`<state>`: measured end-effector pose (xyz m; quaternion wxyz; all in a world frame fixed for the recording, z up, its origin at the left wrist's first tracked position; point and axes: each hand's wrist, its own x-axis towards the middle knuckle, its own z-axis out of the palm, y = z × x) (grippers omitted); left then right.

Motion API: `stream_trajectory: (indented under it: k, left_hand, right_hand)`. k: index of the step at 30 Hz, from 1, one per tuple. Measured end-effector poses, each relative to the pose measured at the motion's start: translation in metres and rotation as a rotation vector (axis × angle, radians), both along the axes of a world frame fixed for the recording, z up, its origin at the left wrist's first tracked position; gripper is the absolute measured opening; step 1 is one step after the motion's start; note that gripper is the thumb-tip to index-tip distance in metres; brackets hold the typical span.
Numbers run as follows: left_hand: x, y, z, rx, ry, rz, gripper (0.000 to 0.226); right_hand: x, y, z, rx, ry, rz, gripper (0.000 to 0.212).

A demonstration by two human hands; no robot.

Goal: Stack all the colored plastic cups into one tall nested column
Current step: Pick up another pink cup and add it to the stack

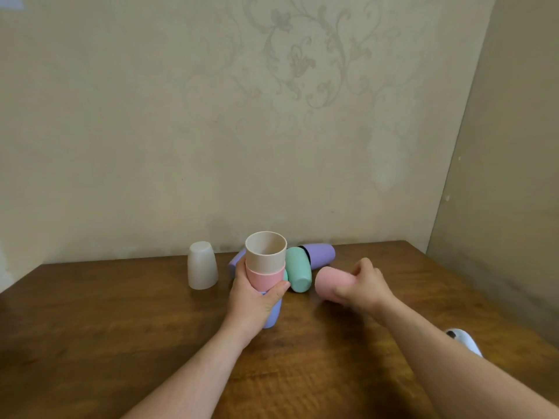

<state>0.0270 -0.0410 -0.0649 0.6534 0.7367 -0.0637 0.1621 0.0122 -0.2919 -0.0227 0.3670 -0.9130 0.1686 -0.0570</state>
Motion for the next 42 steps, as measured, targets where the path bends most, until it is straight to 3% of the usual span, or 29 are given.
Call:
stream_trajectory:
  k: [3,8,12,18,21,25,32,39,42]
  left_hand:
    - [-0.002,0.000,0.000,0.003,0.000,0.002,0.093]
    - [-0.006,0.002,-0.001,0.002,0.016,-0.008,0.097]
    - [-0.012,0.003,0.000,-0.040,0.034,-0.043,0.092]
    - [-0.013,0.005,0.000,-0.090,0.087,-0.099,0.091]
    - [-0.016,0.003,0.002,-0.103,0.091,-0.091,0.087]
    - [-0.021,0.002,0.000,-0.121,0.096,-0.079,0.082]
    - [-0.024,0.003,0.001,-0.112,0.116,-0.086,0.083]
    - [-0.030,0.000,0.004,-0.032,0.045,0.004,0.116]
    - [-0.028,-0.002,0.018,-0.049,0.019,0.034,0.119]
  right_hand:
    - [-0.012,0.002,-0.011,-0.059,0.097,0.050,0.073]
    - [-0.020,0.019,-0.031,-0.016,0.058,0.056,0.102]
    - [-0.027,0.026,-0.051,0.062,-0.130,-0.014,0.091]
    - [-0.038,0.040,-0.059,-0.220,-0.260,0.122,0.091]
    - [-0.041,0.036,-0.057,-0.136,-0.316,0.064,0.089]
    - [-0.039,0.032,-0.058,0.009,-0.304,0.087,0.108]
    - [-0.031,0.018,-0.062,0.262,-0.295,-0.046,0.116]
    - [-0.030,0.020,-0.060,0.233,-0.294,-0.024,0.104]
    - [-0.027,0.019,-0.061,0.254,-0.272,-0.012,0.119]
